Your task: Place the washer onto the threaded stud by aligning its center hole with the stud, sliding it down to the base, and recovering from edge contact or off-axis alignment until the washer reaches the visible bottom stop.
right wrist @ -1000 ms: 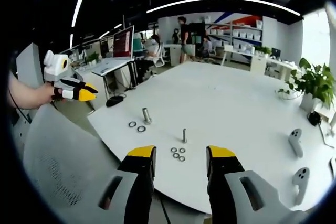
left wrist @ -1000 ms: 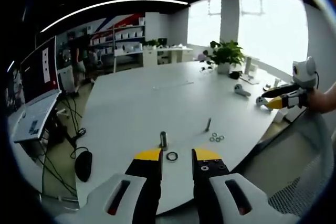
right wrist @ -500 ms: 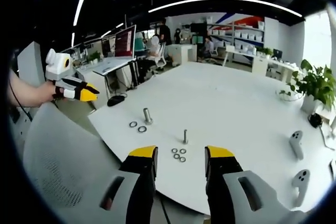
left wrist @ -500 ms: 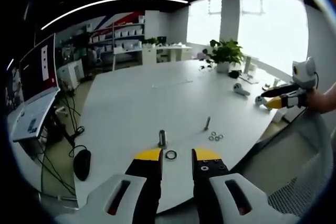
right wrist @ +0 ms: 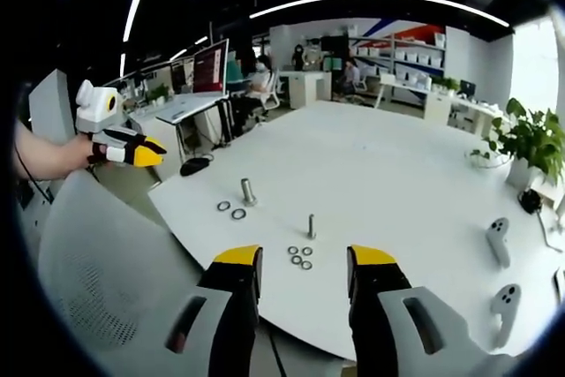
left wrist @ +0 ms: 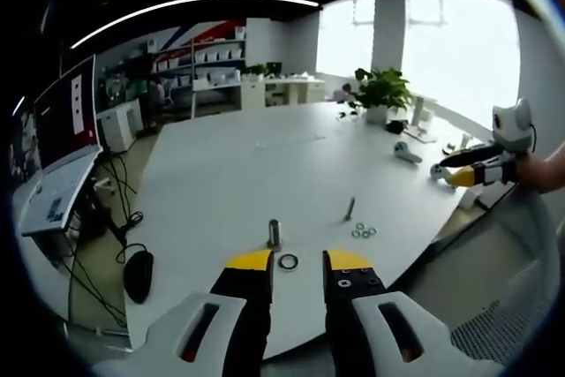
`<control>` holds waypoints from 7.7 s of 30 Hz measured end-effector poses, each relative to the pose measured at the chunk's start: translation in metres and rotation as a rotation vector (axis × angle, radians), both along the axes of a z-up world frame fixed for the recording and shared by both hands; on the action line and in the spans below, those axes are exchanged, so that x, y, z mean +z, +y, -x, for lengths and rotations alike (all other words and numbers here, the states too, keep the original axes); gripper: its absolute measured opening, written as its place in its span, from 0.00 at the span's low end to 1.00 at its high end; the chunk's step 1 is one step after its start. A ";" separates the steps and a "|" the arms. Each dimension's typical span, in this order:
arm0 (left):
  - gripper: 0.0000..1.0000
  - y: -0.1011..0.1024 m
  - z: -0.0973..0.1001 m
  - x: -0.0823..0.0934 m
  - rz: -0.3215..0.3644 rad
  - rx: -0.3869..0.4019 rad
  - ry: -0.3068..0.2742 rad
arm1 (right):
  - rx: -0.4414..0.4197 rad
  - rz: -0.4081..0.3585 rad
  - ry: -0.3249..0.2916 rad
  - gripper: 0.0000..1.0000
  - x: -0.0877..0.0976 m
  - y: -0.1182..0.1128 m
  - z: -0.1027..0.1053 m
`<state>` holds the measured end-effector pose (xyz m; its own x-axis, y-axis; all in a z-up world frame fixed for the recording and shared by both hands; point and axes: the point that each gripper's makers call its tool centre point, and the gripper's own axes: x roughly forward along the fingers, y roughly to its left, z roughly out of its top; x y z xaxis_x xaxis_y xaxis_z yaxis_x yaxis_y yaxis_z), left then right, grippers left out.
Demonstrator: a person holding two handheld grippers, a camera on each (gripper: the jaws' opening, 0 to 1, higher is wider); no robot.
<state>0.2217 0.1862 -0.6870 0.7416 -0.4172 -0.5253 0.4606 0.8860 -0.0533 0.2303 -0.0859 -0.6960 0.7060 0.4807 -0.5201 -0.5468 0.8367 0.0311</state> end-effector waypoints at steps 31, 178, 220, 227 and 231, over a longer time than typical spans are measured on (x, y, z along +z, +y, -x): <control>0.20 0.011 -0.001 -0.011 -0.081 0.024 0.034 | 0.046 -0.047 -0.010 0.48 0.005 0.012 0.002; 0.21 0.005 -0.074 -0.191 -0.541 -0.168 0.695 | 0.103 -0.023 0.087 0.44 -0.013 0.016 0.010; 0.21 0.002 -0.070 -0.189 -0.511 -0.139 0.707 | 0.081 -0.041 0.061 0.43 -0.006 0.014 0.007; 0.19 0.003 -0.067 -0.187 -0.476 -0.132 0.660 | 0.078 -0.036 0.061 0.43 -0.007 0.013 0.007; 0.19 0.002 -0.068 -0.187 -0.472 -0.146 0.649 | 0.071 -0.037 0.061 0.43 -0.007 0.012 0.006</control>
